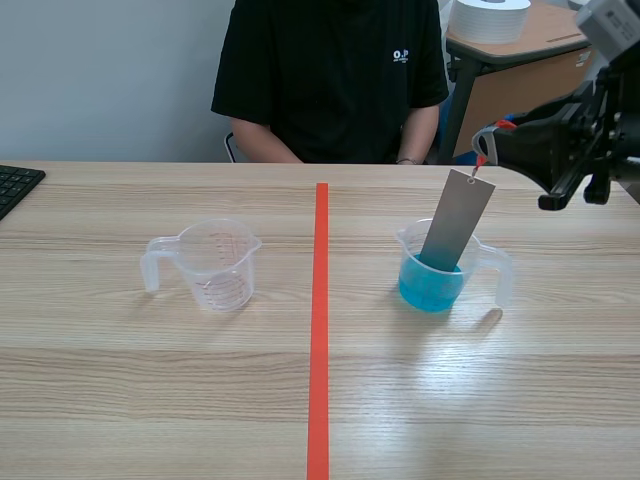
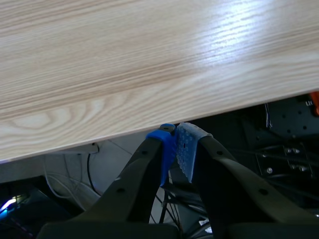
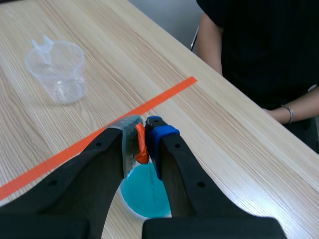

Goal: Do the redox reaction experiment.
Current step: 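Lower the plate into the blue solution, then hold the plate still in the solution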

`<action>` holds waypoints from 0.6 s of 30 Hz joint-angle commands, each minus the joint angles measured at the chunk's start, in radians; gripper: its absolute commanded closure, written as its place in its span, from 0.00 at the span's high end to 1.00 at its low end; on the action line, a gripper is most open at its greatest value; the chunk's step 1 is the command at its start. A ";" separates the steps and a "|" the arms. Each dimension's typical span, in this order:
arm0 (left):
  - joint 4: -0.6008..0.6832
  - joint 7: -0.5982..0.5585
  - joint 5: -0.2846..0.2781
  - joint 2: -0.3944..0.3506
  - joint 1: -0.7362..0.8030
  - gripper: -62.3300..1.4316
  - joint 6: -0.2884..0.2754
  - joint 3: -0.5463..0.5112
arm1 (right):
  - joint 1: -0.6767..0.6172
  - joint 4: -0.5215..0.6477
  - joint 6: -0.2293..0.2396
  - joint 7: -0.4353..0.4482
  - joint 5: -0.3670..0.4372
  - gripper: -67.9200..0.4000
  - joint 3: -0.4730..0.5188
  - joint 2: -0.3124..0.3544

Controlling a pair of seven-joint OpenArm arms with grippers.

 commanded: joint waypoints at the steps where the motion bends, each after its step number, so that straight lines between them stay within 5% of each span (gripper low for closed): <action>1: 0.002 -0.011 0.000 0.006 -0.020 0.10 -0.002 0.001 | 0.021 -0.014 0.006 0.024 -0.005 0.03 -0.002 -0.013; 18: 0.001 0.024 0.000 0.008 -0.066 0.10 -0.002 0.001 | 0.051 -0.157 0.006 0.126 -0.100 0.03 -0.057 -0.060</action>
